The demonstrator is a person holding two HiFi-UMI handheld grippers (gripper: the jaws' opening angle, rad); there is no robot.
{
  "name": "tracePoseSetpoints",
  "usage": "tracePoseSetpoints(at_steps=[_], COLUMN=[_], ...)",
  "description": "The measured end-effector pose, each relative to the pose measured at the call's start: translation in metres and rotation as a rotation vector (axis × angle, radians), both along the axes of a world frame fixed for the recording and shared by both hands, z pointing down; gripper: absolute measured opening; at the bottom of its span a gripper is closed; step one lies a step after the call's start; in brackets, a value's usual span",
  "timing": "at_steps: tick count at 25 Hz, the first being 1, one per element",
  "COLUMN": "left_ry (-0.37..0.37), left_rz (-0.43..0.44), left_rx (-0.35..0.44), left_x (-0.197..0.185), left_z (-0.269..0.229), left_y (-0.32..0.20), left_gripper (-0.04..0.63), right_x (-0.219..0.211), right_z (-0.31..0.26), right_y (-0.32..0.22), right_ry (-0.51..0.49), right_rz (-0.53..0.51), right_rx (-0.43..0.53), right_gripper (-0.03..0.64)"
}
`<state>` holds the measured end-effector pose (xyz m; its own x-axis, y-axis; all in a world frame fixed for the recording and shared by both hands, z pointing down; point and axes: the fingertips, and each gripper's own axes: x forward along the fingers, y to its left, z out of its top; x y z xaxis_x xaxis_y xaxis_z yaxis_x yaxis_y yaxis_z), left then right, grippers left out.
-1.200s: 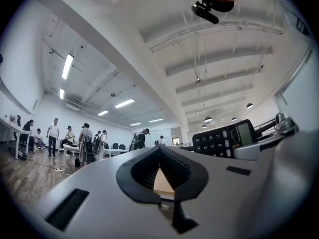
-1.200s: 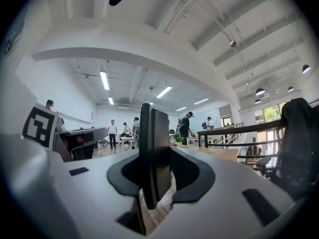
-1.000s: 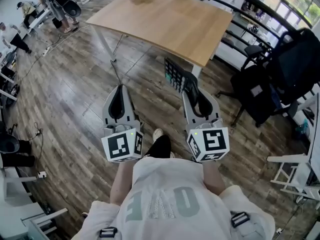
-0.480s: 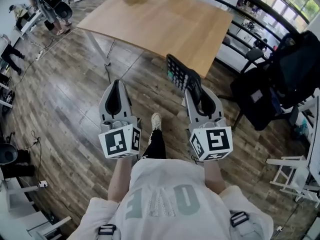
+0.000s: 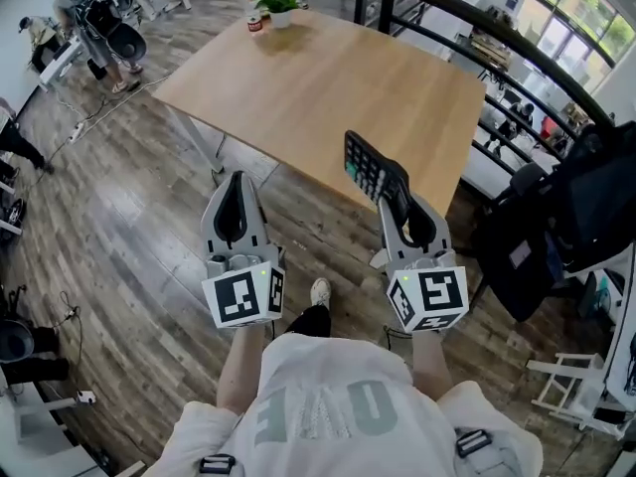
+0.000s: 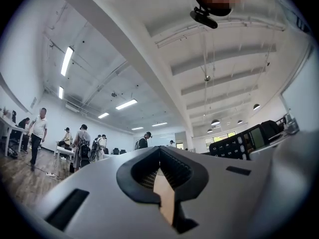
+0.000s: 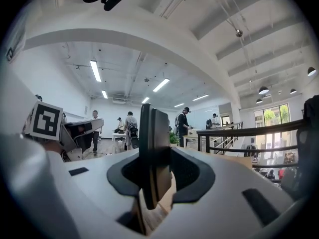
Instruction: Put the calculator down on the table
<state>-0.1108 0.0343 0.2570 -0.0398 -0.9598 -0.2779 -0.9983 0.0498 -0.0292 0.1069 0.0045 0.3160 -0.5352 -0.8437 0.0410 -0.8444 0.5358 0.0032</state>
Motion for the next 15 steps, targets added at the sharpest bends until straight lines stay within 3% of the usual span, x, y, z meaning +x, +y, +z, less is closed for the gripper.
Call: tracePoseSetpoints(at_steps=[7,15], left_ry=[-0.034,-0.021], left_rz=[-0.034,-0.055], left_rx=[0.059,0.071], left_x=[-0.051,-0.068], left_z=[-0.032,-0.045], left_y=[-0.082,-0.137], left_gripper=[0.009,0.009], right_x=[-0.043,-0.067], right_z=[-0.034,-0.064], right_y=[-0.099,-0.168], right_ry=[-0.005,0.034], right_rz=[-0.022,-0.085], right_rx=[0.038,0.062], right_gripper=[0.12,0.12])
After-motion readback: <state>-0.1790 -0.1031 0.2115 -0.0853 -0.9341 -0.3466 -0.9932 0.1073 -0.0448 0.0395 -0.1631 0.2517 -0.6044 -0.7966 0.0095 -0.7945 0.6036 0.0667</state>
